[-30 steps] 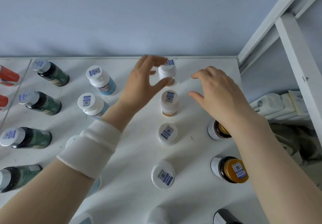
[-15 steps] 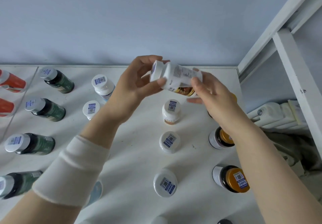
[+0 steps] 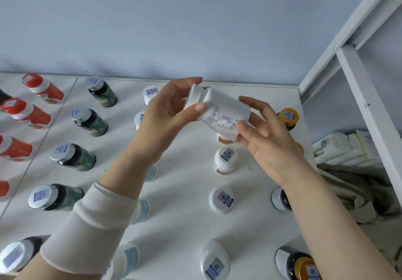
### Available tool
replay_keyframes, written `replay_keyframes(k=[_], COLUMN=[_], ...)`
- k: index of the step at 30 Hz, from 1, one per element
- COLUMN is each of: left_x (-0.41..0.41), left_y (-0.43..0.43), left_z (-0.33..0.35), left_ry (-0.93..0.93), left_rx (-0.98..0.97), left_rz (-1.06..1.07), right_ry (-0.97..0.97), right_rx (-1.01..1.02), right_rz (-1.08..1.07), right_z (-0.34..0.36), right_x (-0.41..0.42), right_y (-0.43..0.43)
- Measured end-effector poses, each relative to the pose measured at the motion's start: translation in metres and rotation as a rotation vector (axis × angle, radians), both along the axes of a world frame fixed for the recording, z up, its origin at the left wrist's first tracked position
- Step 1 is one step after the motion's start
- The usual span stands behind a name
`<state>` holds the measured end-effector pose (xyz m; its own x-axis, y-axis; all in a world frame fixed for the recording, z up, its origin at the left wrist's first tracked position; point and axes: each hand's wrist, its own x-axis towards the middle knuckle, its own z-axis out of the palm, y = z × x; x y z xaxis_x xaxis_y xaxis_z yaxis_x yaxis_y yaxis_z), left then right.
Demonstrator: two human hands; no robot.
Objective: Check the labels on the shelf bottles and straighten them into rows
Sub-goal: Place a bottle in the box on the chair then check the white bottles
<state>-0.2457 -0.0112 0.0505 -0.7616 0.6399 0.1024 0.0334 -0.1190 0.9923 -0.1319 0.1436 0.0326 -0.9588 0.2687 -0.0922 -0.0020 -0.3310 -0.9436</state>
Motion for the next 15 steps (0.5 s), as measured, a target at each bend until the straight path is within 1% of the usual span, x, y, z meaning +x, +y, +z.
replay_keyframes(k=[3,5,9,12,15], left_x=[0.011,0.018,0.034,0.051,0.073], left_y=[-0.012,-0.023,-0.047,-0.075,-0.111], left_z=[0.005,0.005,0.008,0.015,0.022], left_ry=[0.048,0.028,-0.051,-0.073,-0.083], left_rx=[-0.007,0.018,0.065,0.061,0.042], left_rz=[0.004,-0.007,-0.011,0.057,0.164], right_ry=[-0.062,-0.133,-0.262,-0.318,-0.329], right_rx=[-0.247,-0.309,-0.358,-0.314,-0.248], right_rz=[0.059,0.085,0.154,0.231,0.336], right_z=[0.012,0.019,0.024,0.03,0.038], right_x=[0.007,0.012,0.025,0.034,0.043], right_y=[-0.015,-0.029,-0.059,-0.086,-0.114])
